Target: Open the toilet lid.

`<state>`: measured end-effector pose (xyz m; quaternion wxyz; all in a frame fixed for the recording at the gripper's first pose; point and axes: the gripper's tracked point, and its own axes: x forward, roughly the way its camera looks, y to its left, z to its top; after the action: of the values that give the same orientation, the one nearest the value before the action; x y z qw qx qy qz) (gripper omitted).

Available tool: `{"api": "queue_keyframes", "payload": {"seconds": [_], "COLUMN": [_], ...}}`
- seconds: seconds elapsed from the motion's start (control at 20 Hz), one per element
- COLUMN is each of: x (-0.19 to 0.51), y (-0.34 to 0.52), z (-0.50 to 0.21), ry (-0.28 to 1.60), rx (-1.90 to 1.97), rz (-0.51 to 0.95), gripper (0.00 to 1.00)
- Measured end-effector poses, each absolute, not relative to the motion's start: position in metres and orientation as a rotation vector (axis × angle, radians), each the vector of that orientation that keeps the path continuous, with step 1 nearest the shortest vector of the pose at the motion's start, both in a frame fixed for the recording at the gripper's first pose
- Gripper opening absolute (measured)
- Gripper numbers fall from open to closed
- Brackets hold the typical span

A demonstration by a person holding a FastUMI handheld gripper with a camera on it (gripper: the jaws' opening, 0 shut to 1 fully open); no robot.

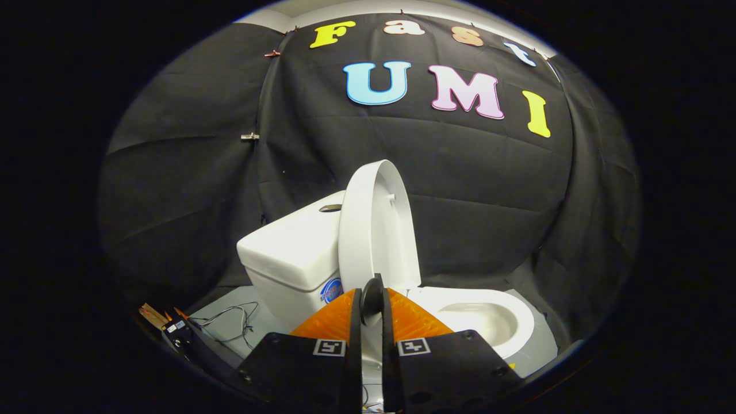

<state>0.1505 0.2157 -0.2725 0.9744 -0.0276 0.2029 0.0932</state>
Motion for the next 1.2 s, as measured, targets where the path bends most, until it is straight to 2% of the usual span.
{"api": "queue_keyframes", "payload": {"seconds": [0.05, 0.15, 0.2, 0.25, 0.4, 0.45, 0.75, 1.05, 1.2], "x": [0.146, 0.137, 0.132, 0.128, 0.112, 0.102, 0.06, 0.018, -0.001], "y": [0.216, 0.216, 0.213, 0.208, 0.177, 0.165, 0.098, 0.039, 0.031], "z": [-0.272, -0.264, -0.257, -0.246, -0.204, -0.184, -0.079, -0.009, 0.012], "ry": [0.412, 0.405, 0.398, 0.387, 0.332, 0.31, 0.15, 0.042, -0.009], "rx": [-0.042, -0.005, 0.008, 0.017, 0.017, 0.018, 0.019, 0.007, -0.003], "rz": [0.198, 0.221, 0.225, 0.228, 0.21, 0.198, 0.139, 0.041, 0.041], "gripper": [0.18, 0.32, 0.51, 0.58, 0.97, 1.0, 1.0, 1.0, 0.99]}}
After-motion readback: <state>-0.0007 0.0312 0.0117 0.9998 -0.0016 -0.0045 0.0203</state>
